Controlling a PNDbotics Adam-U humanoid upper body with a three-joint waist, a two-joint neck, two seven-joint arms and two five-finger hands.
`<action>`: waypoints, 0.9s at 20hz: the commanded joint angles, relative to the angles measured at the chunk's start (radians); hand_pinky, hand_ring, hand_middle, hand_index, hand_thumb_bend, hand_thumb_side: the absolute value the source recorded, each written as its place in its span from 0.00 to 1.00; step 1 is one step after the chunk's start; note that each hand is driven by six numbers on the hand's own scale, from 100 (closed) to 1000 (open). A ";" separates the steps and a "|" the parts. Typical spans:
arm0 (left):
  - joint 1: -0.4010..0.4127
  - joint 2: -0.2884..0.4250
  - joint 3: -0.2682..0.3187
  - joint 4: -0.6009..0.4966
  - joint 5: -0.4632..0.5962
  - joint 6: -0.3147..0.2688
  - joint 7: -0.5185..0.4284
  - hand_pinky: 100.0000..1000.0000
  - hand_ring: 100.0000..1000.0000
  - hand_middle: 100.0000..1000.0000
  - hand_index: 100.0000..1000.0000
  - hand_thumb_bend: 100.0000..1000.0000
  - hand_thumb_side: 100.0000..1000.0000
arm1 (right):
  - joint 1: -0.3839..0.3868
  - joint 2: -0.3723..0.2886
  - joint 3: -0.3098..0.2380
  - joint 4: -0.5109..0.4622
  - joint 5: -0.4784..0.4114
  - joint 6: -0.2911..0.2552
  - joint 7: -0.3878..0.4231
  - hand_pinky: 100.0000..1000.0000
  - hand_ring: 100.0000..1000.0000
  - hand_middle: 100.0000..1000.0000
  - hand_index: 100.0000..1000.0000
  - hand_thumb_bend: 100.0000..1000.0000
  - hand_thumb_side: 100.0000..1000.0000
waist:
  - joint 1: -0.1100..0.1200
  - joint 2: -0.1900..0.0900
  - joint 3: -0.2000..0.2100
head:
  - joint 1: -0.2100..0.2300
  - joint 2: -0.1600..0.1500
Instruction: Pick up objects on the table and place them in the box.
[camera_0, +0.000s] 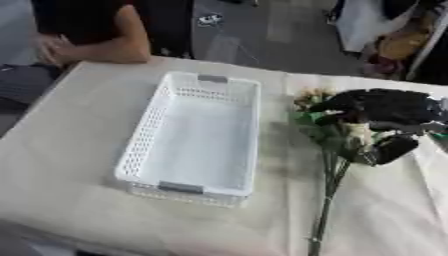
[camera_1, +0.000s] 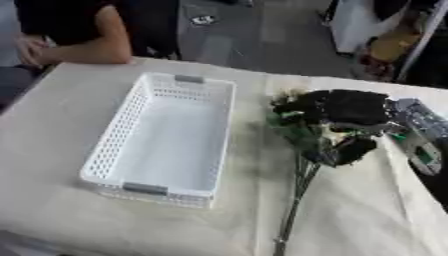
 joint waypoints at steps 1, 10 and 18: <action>-0.020 0.029 -0.004 -0.019 0.000 -0.002 -0.006 0.55 0.72 0.84 0.84 0.03 0.80 | -0.026 -0.011 0.011 -0.031 -0.025 -0.074 0.098 0.88 0.89 0.99 0.96 0.10 0.55 | 0.002 -0.005 0.001 | -0.013 -0.002; -0.024 0.032 -0.007 -0.019 0.000 -0.004 -0.009 0.55 0.72 0.84 0.84 0.03 0.80 | -0.007 -0.046 0.048 -0.055 -0.059 -0.074 0.165 0.89 0.89 1.00 0.96 0.12 0.60 | -0.002 -0.005 0.004 | -0.009 -0.002; -0.025 0.035 -0.009 -0.019 -0.002 -0.004 -0.010 0.55 0.72 0.83 0.84 0.03 0.80 | 0.012 -0.082 0.064 -0.052 -0.036 -0.074 0.195 0.92 0.92 1.00 0.96 0.17 0.66 | -0.005 -0.005 0.005 | -0.005 -0.002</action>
